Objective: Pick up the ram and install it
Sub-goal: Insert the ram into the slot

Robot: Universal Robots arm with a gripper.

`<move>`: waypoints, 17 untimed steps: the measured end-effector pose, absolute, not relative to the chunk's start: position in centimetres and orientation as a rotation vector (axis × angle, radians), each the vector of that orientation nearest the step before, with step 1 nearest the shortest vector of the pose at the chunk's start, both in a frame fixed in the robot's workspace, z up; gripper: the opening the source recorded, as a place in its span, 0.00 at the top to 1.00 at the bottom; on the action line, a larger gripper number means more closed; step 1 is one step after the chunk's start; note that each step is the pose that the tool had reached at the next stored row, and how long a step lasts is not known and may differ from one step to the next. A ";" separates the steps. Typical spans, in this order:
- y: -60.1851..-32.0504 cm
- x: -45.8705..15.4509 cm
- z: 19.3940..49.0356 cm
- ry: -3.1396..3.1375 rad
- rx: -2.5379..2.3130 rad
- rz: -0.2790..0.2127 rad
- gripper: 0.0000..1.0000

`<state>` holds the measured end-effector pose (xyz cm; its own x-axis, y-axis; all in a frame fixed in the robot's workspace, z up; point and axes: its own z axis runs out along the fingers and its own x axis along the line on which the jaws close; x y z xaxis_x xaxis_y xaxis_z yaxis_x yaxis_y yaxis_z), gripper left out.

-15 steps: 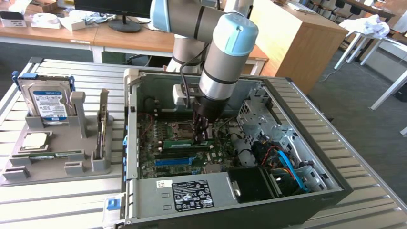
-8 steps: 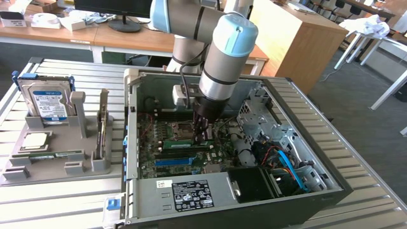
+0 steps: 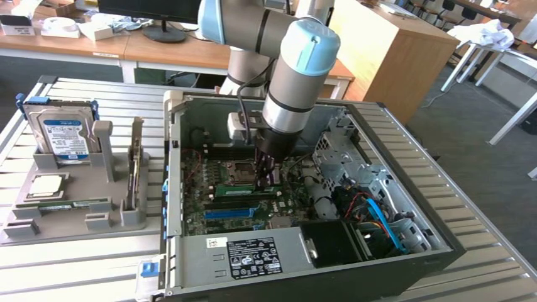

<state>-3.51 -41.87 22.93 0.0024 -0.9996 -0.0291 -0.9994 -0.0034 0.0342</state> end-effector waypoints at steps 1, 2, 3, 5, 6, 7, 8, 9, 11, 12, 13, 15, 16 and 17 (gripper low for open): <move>-41.9 -3.5 22.9 -2.215 2.221 -0.070 0.88; -41.9 -3.5 22.9 -2.215 2.221 -0.070 0.88; -41.9 -3.5 22.9 -2.215 2.222 -0.070 0.88; -41.9 -3.5 22.8 -2.215 2.222 -0.071 0.88; -41.9 -3.5 22.8 -2.215 2.222 -0.071 0.88; -41.9 -3.5 22.8 -2.215 2.222 -0.070 0.88; -41.9 -3.5 22.8 -2.215 2.222 -0.070 0.88; -41.9 -3.5 22.8 -2.215 2.221 -0.070 0.88; -41.9 -3.5 22.7 -2.216 2.221 -0.070 0.88; -41.9 -3.5 22.7 -2.218 2.219 -0.070 0.88; -41.9 -3.5 22.7 -2.221 2.216 -0.070 0.88; -41.9 -3.5 22.7 -2.227 2.210 -0.070 0.88; -41.9 -3.5 22.7 -2.230 2.207 -0.070 0.88; -41.9 -3.5 22.7 -2.235 2.202 -0.070 0.88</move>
